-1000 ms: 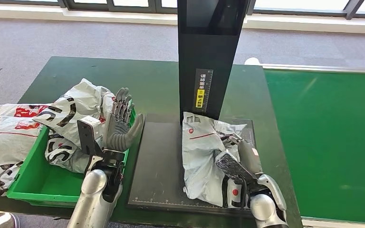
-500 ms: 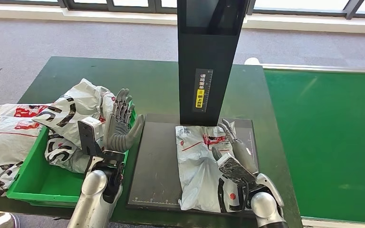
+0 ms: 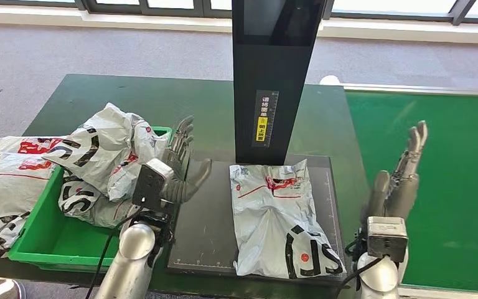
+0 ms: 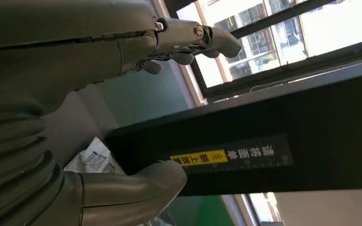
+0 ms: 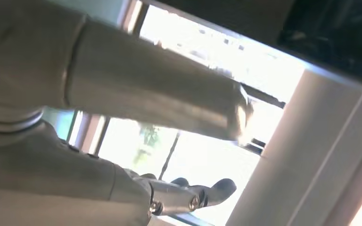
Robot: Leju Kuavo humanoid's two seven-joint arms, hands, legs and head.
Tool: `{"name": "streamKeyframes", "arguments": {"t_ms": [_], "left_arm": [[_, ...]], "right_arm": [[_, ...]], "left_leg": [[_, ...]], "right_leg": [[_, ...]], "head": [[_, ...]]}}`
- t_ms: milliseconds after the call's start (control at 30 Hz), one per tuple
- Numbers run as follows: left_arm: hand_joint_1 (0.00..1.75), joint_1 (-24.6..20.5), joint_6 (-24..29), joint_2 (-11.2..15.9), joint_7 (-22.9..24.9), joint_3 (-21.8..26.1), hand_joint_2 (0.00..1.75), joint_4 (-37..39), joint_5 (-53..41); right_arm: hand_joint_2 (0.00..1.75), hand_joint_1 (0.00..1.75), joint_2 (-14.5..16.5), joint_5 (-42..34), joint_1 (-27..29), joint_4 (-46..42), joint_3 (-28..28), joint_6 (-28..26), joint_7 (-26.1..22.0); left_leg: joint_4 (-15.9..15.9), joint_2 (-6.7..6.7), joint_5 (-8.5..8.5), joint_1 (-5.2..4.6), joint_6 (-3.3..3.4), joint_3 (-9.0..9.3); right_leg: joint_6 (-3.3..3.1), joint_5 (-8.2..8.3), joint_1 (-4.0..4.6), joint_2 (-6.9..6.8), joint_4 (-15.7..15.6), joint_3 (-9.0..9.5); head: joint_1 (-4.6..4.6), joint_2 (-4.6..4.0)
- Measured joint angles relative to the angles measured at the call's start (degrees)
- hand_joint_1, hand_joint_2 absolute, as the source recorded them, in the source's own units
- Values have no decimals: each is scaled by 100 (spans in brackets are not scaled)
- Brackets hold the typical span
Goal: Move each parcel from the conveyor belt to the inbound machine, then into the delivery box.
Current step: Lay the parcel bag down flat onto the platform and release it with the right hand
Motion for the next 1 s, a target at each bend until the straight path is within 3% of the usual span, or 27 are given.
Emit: {"name": "streamKeyframes", "arguments": {"t_ms": [233,500,1000], "left_arm": [[0,-137,-466,139,220,-429,175,276,-1471],[0,-380,-609,265,167,-870,175,867,-2205],[0,-1225,59,123,740,-1576,175,2676,-3638]], "right_arm": [[175,0,42,-68,41,-238,-274,-820,-13],[175,0,42,-92,51,-246,-507,-943,-13],[175,0,49,-86,36,-206,-801,-907,72]], "left_leg": [[0,2,1,0,0,1],[0,8,1,0,0,0],[1,10,1,0,0,0]], "right_leg": [[0,2,0,0,0,-5],[-2,6,0,5,0,-4],[-2,8,0,5,0,-3]], "head": [[1,1],[-1,1],[1,1]]}}
